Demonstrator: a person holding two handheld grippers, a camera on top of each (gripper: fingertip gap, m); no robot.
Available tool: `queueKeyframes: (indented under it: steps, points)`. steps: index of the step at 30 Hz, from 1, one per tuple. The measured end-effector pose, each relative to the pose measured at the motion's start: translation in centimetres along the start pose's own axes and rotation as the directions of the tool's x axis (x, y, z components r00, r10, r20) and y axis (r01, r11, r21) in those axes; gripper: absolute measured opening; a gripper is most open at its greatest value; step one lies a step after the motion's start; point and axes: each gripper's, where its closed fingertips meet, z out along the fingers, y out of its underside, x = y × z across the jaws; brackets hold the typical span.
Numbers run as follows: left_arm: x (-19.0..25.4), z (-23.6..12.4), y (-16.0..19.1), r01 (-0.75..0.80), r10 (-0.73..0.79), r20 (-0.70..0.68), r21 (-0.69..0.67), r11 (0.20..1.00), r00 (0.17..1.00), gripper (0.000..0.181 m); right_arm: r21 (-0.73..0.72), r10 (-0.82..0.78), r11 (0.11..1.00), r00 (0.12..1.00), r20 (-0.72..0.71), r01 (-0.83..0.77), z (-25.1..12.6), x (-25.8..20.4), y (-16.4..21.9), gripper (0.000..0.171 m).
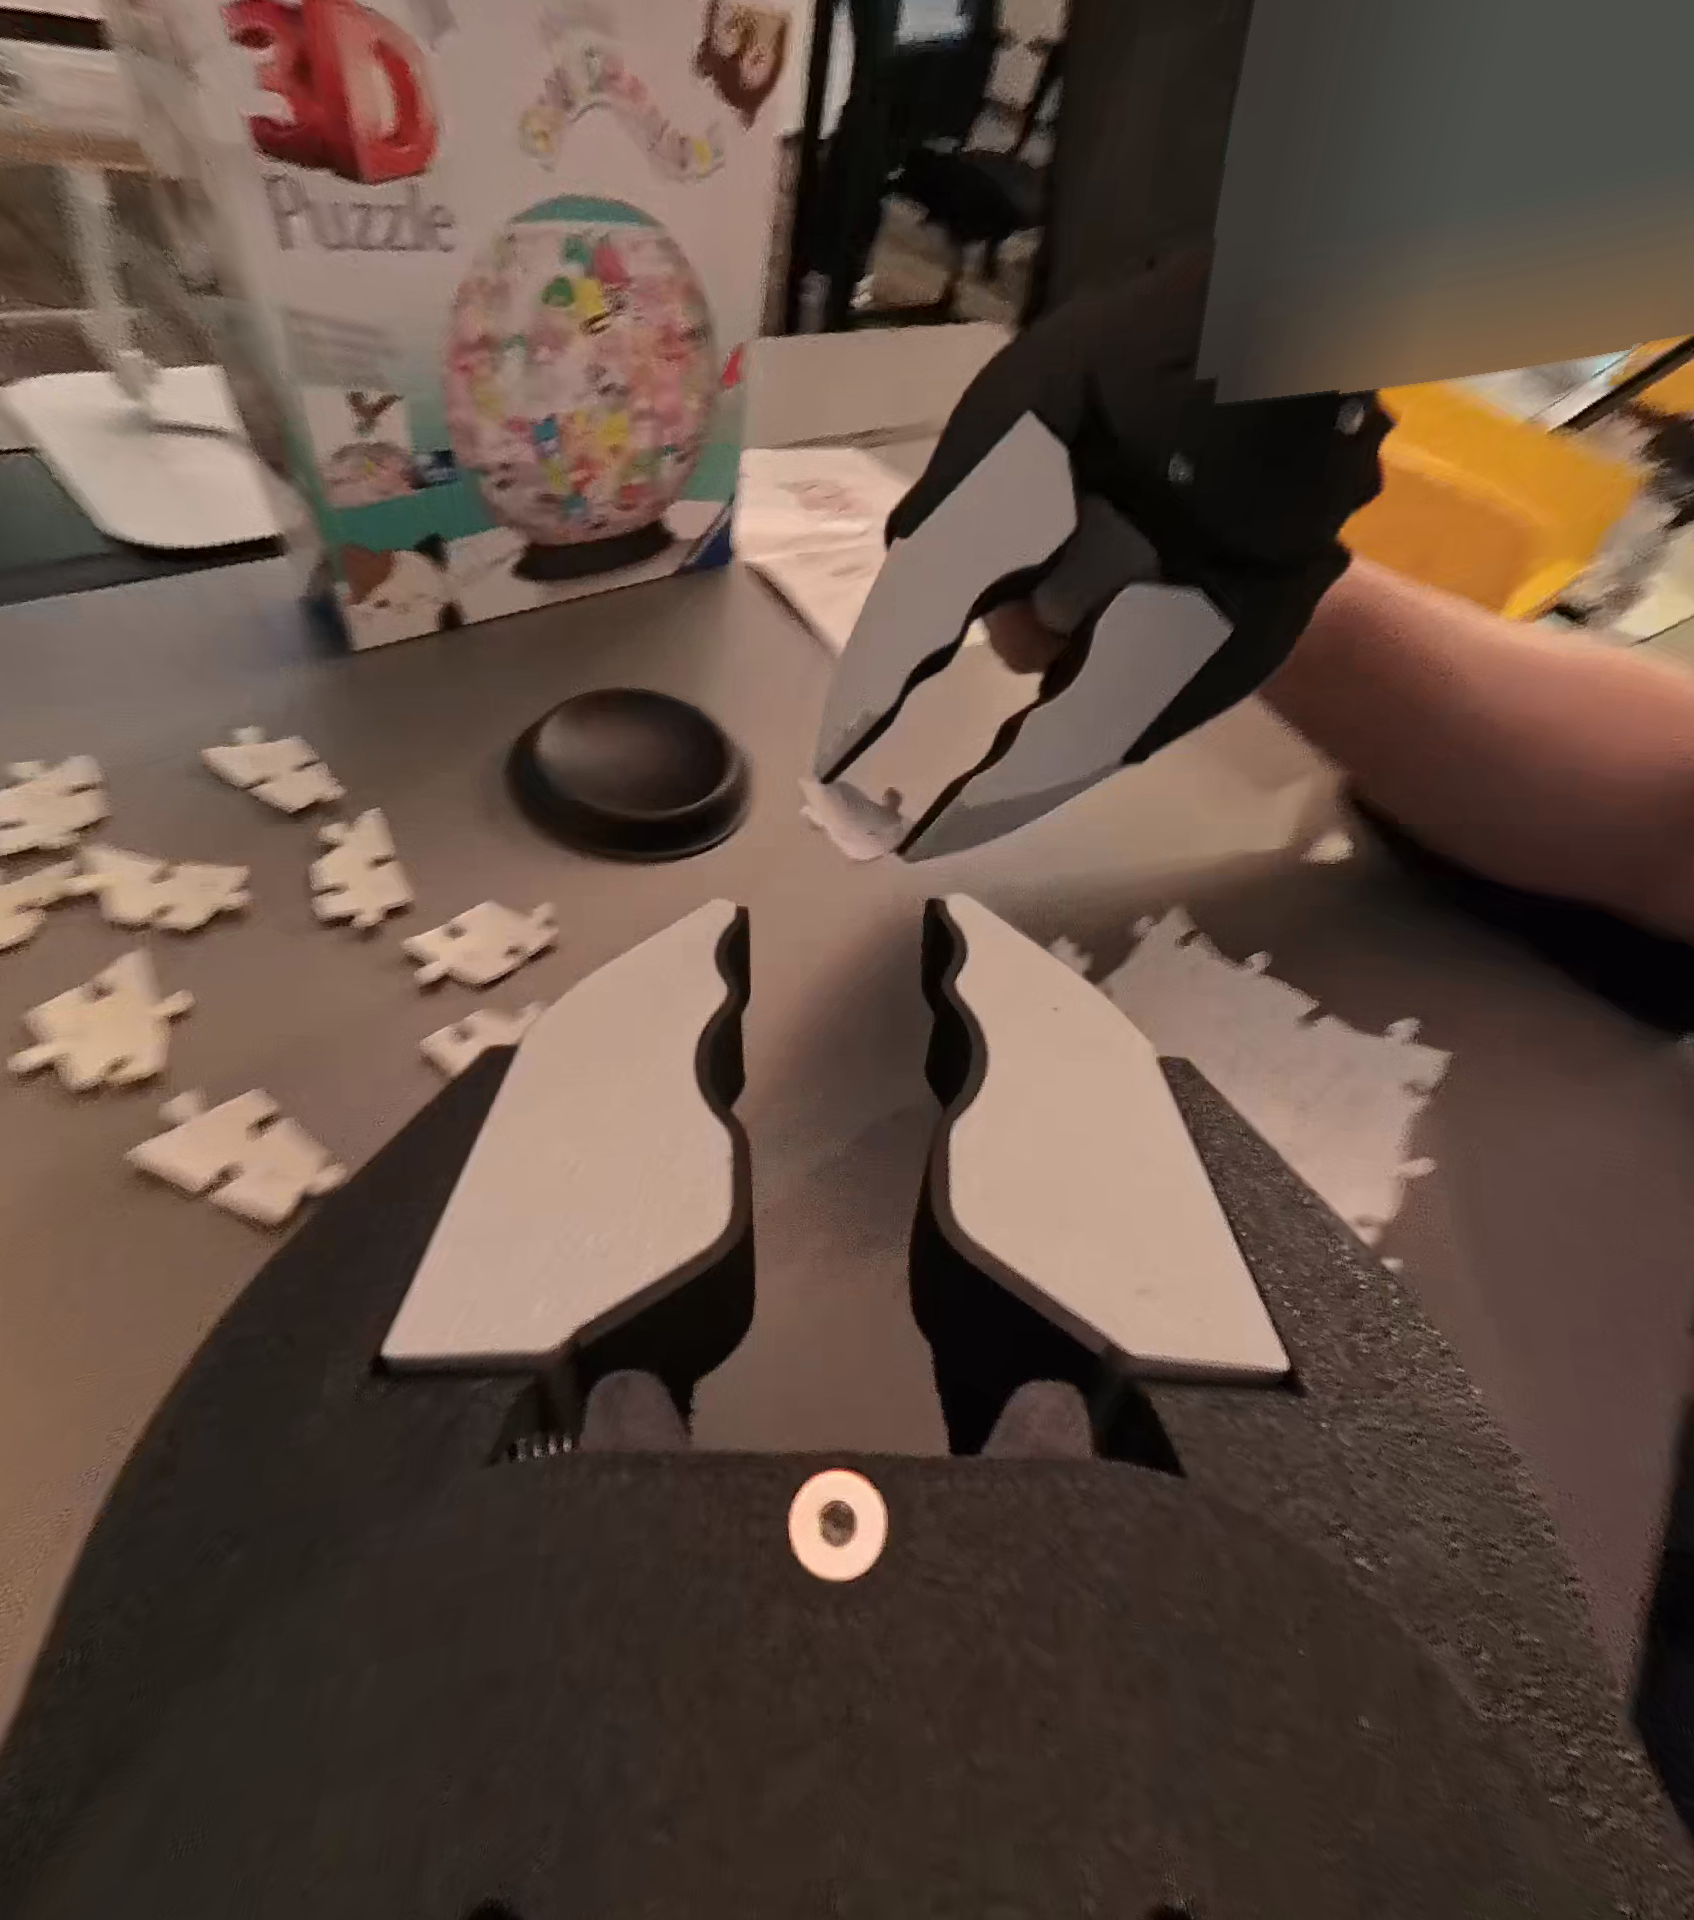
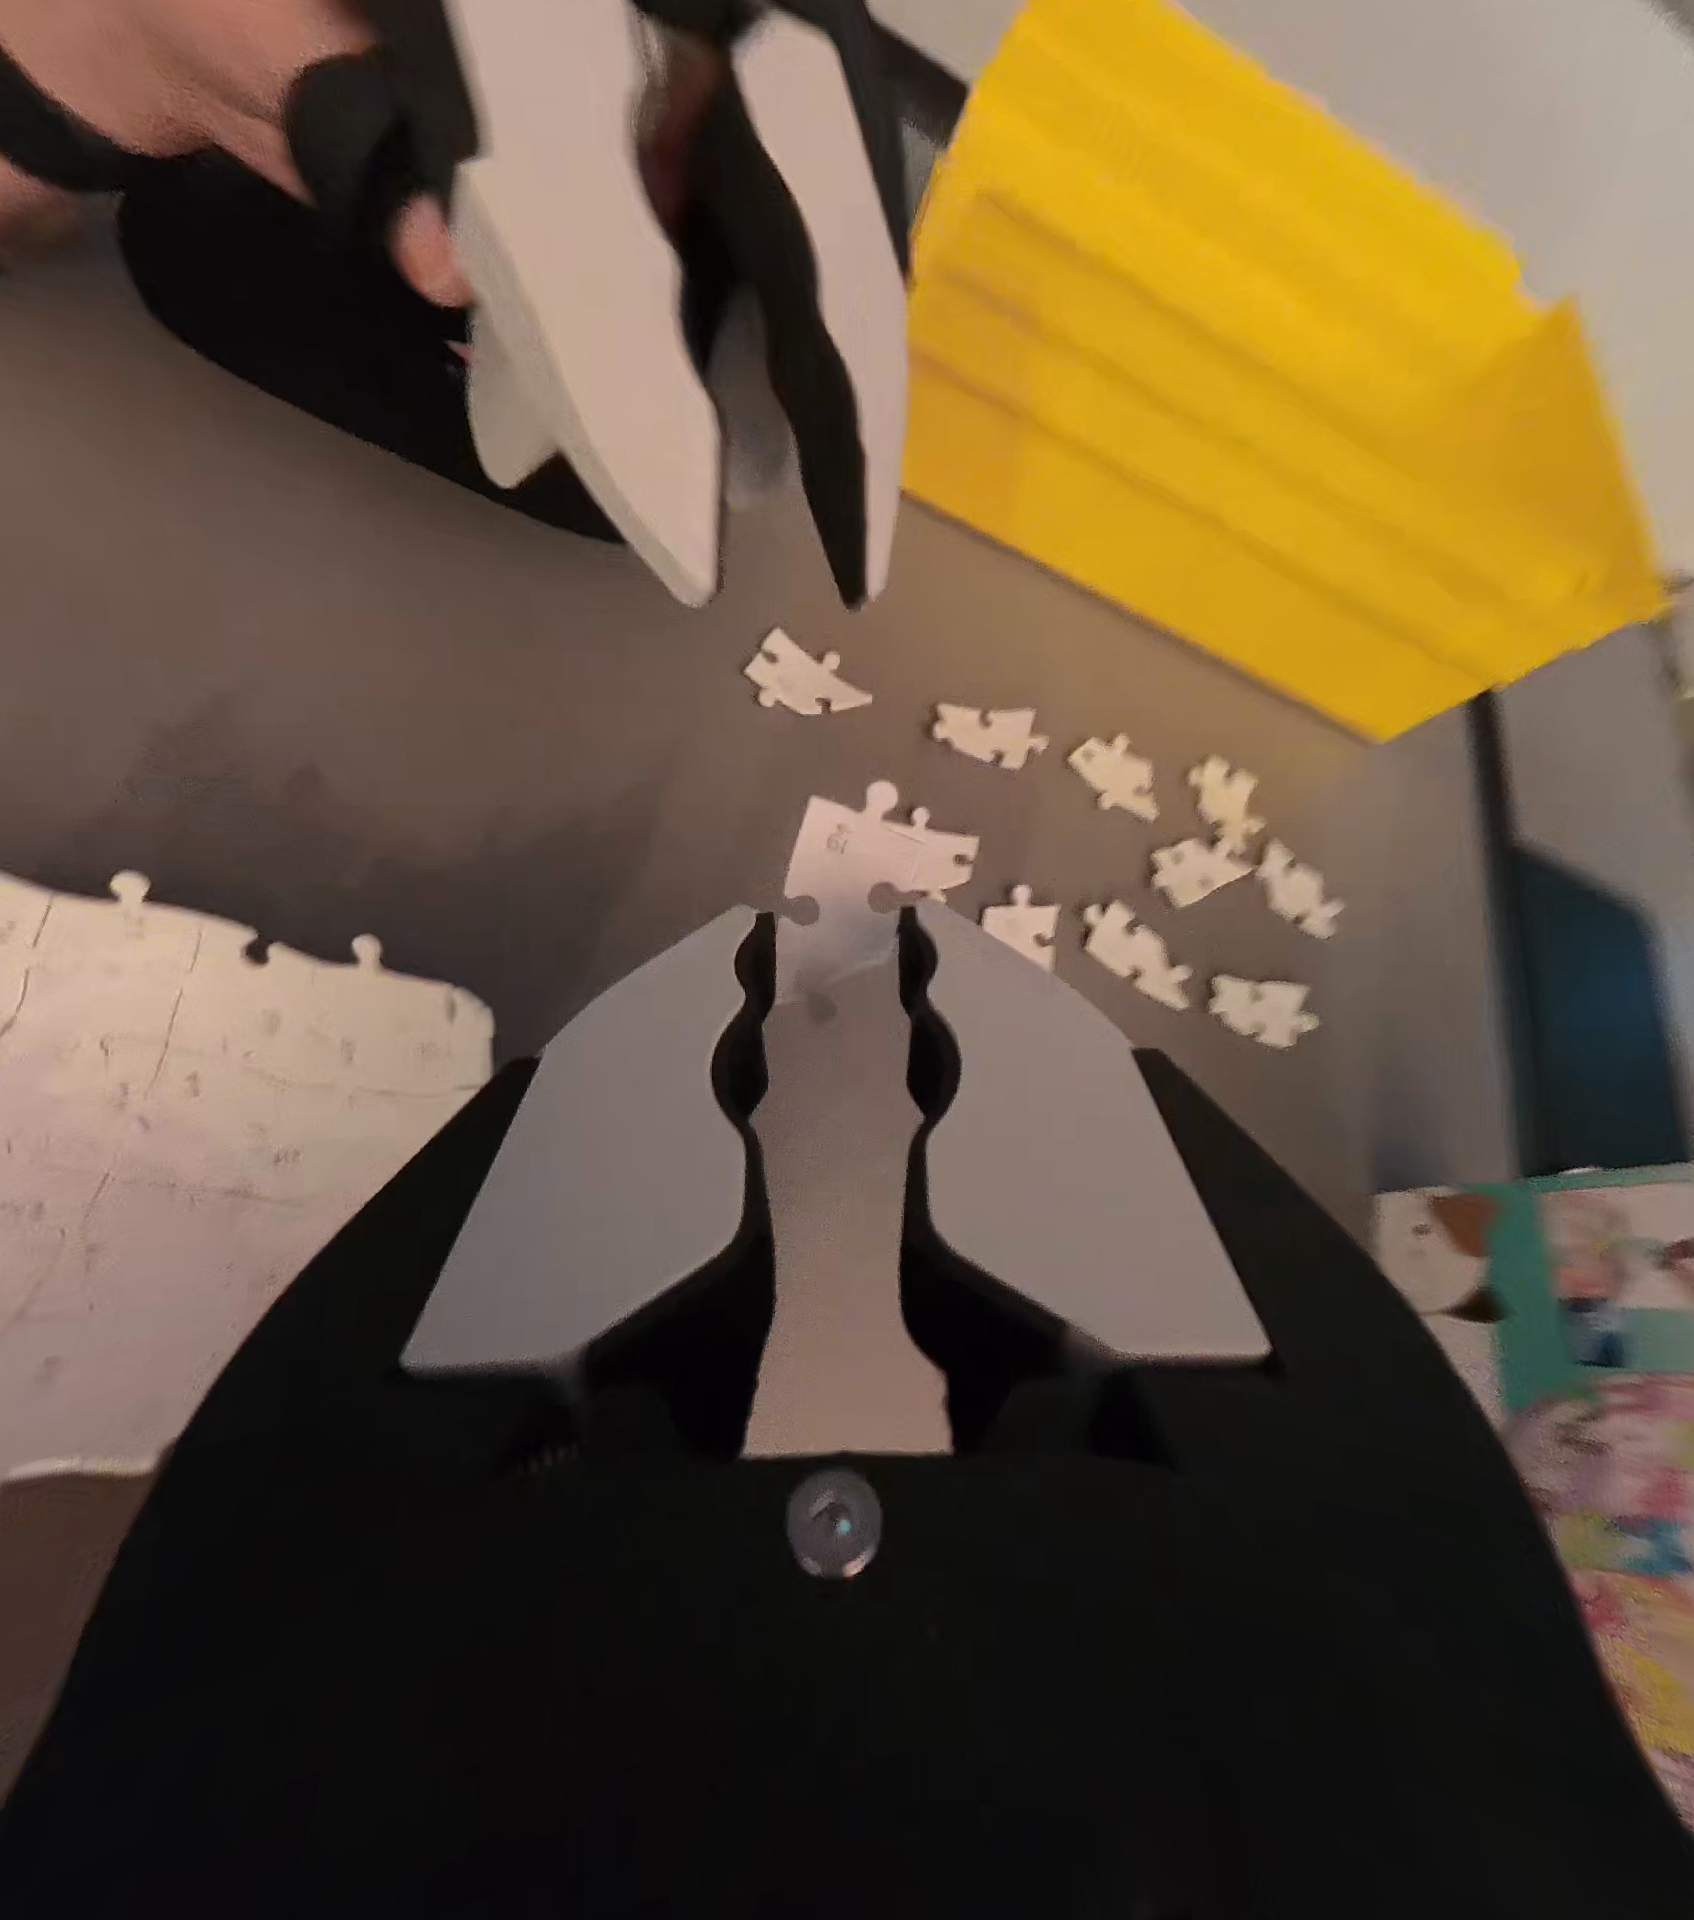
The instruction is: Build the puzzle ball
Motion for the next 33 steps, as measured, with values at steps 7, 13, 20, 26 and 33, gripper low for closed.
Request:
queueKeyframes:
  steps: [7,13,20,26,33]
  points:
    - [2.0,1.5,-1.6,0.097,-0.097,-0.075,-0.013,0.995,0.992,0.031,-0.049,-0.343,0.939,0.933,-0.105,0.340,-2.9,-1.0,-2.0,0.024]
    - [3.3,2.8,-0.4,0.119,-0.128,-0.103,-0.092,0.989,0.986,0.026,-0.114,-0.461,0.885,0.883,-0.091,0.451,-2.7,-2.0,-2.0,0.024]
    - [4.1,3.1,-0.1,0.135,-0.150,-0.144,-0.110,0.985,0.978,0.003,-0.143,-0.551,0.833,0.826,-0.117,0.535,-2.7,-2.3,-2.6,0.023]
    - [3.4,0.9,-4.2,0.142,-0.120,-0.112,0.218,0.966,0.986,0.002,0.190,-0.072,0.975,0.977,-0.203,0.111,-4.8,0.8,-5.9,0.033]
    - [3.7,-1.3,-7.2,0.116,-0.086,-0.083,0.490,0.864,0.993,0.002,0.512,0.468,0.631,0.813,0.348,-0.582,-7.1,1.8,-9.1,0.013]
